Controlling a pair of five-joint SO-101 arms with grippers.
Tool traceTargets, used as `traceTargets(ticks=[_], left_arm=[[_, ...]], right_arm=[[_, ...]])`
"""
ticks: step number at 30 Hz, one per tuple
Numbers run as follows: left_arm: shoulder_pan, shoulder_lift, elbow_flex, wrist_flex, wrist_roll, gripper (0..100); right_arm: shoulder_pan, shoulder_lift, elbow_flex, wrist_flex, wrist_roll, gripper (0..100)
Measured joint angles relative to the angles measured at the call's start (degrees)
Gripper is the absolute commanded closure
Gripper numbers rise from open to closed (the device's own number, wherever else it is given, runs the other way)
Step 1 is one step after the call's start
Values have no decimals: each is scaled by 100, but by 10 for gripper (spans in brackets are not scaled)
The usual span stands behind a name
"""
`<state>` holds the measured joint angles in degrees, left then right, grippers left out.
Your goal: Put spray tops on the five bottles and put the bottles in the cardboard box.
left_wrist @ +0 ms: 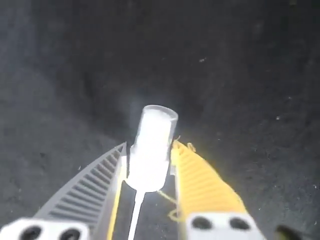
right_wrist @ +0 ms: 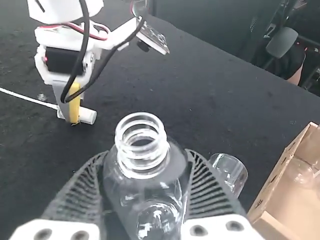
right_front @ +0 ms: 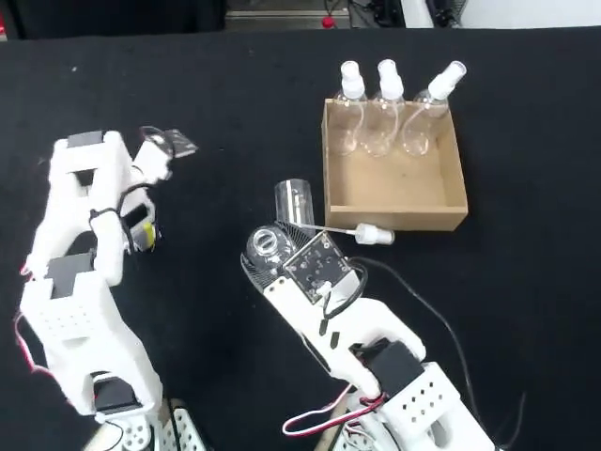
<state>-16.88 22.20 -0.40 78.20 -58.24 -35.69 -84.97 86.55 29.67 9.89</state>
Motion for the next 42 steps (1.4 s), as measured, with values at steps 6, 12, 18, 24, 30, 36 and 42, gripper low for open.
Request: traceTargets(ticks=[6, 12, 18, 24, 30, 36, 42], left_arm=[[-62, 35, 0, 0, 88, 726], [-141, 387, -18, 0, -695, 727], [-264, 431, -97, 0, -826, 852], [-237, 316, -132, 431, -826, 963], [360, -70, -352, 1530, -826, 957], [659, -519, -316, 2022, -826, 946], [343, -316, 519, 870, -826, 809]], right_arm=[[0, 0, 0, 0, 0, 988], [0, 0, 0, 0, 0, 988], [0, 0, 0, 0, 0, 988], [0, 0, 0, 0, 0, 988], [0, 0, 0, 0, 0, 988], [0, 0, 0, 0, 0, 988], [0, 0, 0, 0, 0, 988]])
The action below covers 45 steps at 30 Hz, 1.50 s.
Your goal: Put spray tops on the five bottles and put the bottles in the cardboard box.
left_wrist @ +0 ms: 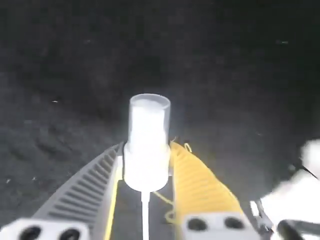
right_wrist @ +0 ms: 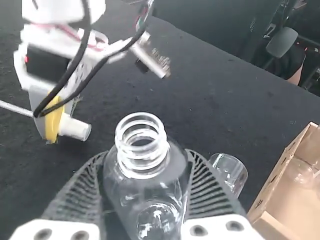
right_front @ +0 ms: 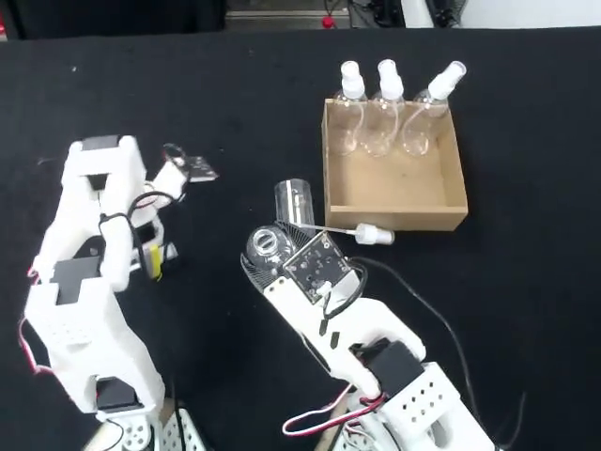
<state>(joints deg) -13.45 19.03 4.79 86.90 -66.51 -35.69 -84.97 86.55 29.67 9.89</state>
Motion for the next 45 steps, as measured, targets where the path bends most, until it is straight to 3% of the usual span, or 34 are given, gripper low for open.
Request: traceTargets(ticks=[7, 15, 31, 33, 36, 38, 45], left_arm=[[-132, 114, 62, -220, 0, 805], [308, 167, -255, -9, -35, 801], [53, 1002, -615, -70, -35, 806], [53, 1046, -712, -62, 35, 844], [44, 1064, -756, -44, 360, 984], [53, 1073, -809, 105, 422, 941], [62, 1055, -1433, 905, 457, 970]], right_arm=[[0, 0, 0, 0, 0, 988], [0, 0, 0, 0, 0, 988], [0, 0, 0, 0, 0, 988], [0, 0, 0, 0, 0, 988], [0, 0, 0, 0, 0, 988], [0, 0, 0, 0, 0, 988], [0, 0, 0, 0, 0, 988]])
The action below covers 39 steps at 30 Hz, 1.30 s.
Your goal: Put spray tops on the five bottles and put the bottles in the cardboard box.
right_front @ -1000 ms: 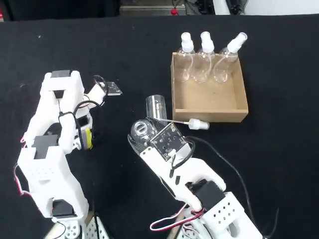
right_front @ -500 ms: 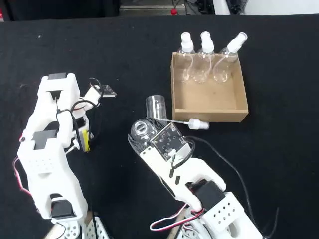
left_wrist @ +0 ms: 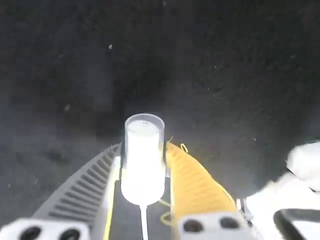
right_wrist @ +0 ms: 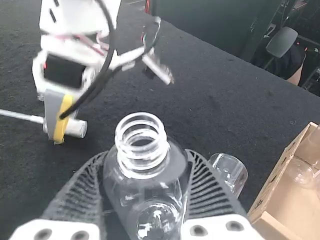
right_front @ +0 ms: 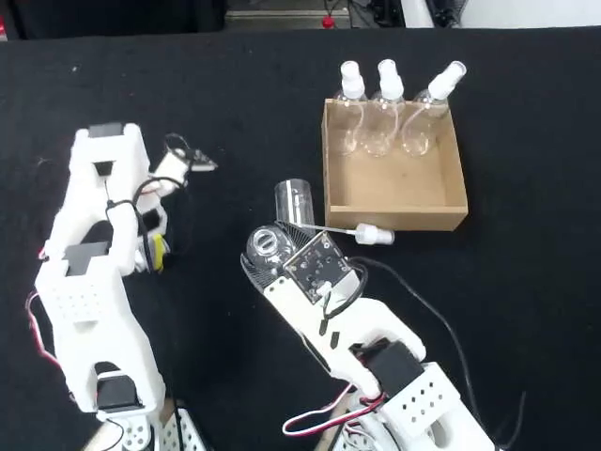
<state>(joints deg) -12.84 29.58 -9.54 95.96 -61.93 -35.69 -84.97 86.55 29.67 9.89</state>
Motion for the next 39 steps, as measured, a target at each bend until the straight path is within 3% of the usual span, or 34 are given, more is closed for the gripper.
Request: traceTargets(ticks=[2, 7, 13, 20, 27, 39], left_arm=[[0, -299, -220, 255, 123, 970], [141, -1626, -396, 334, 1319, 970], [1275, -3218, -404, 316, 2919, 970], [1820, -4677, -571, -686, 4334, 970], [1925, -5477, -571, -1134, 5881, 970], [3402, -6127, -686, -2400, 6251, 970]], right_arm=[[0, 0, 0, 0, 0, 988], [0, 0, 0, 0, 0, 987], [0, 0, 0, 0, -9, 987], [0, 0, 0, 0, -141, 987], [0, 0, 149, -132, -1108, 986], [0, 0, 527, -800, -1160, 987]])
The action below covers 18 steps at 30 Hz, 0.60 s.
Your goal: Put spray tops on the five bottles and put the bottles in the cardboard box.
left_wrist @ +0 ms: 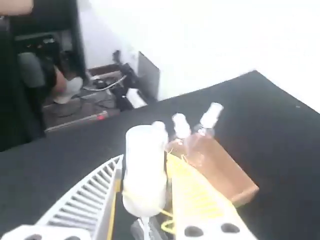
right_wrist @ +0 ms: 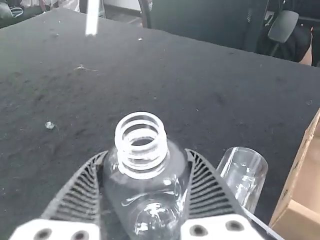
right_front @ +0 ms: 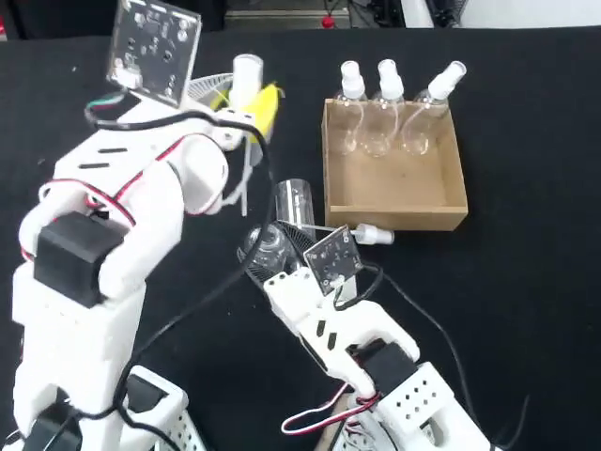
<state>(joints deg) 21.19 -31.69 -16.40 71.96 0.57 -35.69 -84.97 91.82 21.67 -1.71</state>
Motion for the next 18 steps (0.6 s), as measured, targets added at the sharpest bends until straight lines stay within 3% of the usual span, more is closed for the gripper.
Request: traceTargets(ticks=[9, 13, 18], left_arm=[[404, -70, 677, -62, 9, 970], [404, -70, 677, -62, 396, 970], [404, -79, 888, -624, 580, 970]], right_arm=[[0, 0, 0, 0, -9, 987], [0, 0, 0, 0, -9, 987], [0, 0, 0, 0, -9, 987]])
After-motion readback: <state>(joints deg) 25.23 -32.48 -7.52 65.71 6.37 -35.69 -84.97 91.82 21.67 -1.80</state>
